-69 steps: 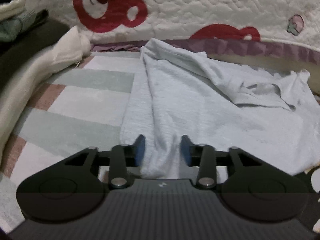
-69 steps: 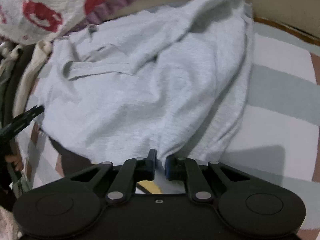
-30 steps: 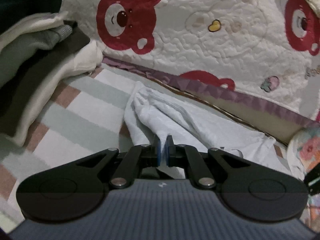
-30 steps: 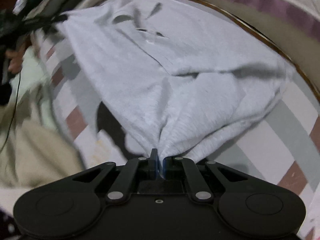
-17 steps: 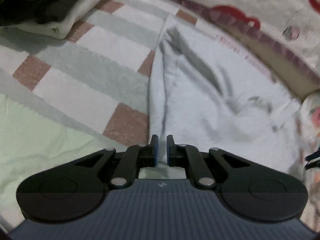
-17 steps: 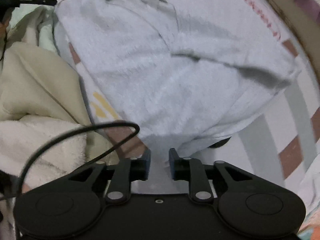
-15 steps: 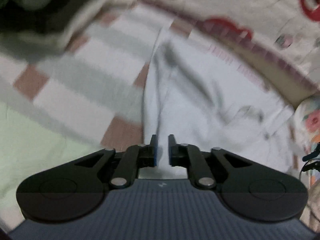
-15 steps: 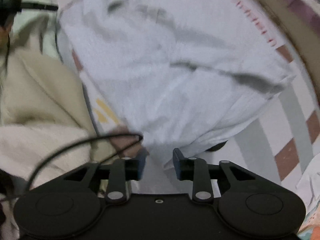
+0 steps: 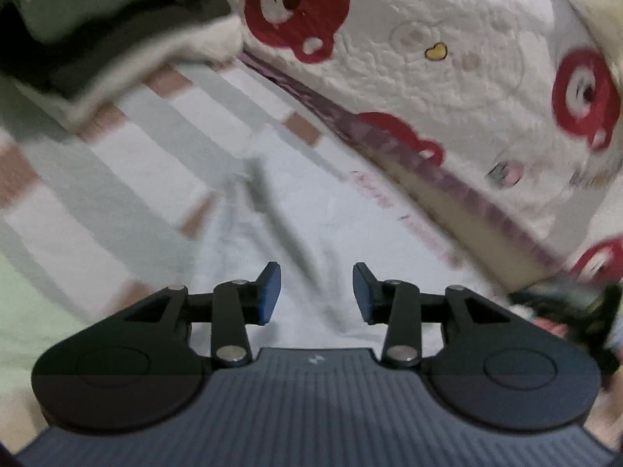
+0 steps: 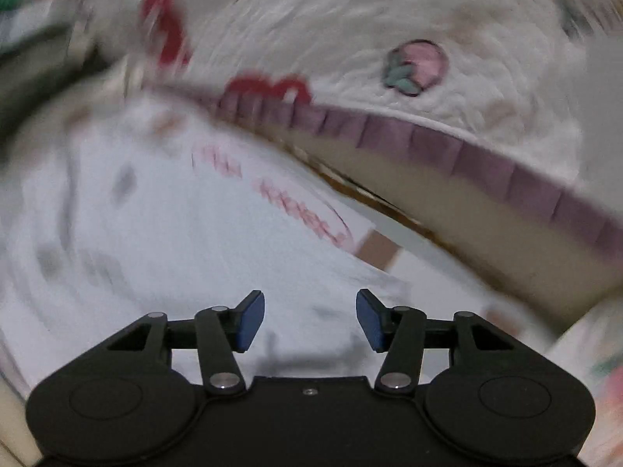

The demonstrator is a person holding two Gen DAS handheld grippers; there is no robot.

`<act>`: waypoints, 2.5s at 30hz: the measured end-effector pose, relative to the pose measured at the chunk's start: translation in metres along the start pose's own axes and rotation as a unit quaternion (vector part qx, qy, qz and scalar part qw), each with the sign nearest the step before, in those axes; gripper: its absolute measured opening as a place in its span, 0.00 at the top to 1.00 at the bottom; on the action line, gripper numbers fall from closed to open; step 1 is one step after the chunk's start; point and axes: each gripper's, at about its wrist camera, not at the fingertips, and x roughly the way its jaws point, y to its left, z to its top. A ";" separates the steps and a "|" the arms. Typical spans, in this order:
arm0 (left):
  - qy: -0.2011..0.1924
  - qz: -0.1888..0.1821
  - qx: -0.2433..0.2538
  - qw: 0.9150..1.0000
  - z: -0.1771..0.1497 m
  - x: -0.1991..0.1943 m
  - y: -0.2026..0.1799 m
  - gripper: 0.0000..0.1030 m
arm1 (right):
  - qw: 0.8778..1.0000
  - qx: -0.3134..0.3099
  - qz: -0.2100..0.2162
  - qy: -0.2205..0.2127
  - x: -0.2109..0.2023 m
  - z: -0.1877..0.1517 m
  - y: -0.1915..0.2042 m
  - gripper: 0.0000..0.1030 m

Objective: Fold clothes

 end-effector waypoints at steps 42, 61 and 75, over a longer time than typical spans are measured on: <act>0.067 0.103 0.280 0.952 -0.052 0.145 -0.068 0.90 | 0.965 0.123 0.168 0.157 0.090 -0.054 0.049 0.93; 0.007 0.137 0.248 0.959 0.023 0.197 -0.100 0.58 | 0.986 0.108 0.125 -0.010 0.047 0.021 -0.048 0.74; 0.086 0.029 0.325 0.941 -0.046 0.271 -0.182 0.39 | 0.980 0.141 0.100 0.098 0.091 -0.031 -0.108 0.59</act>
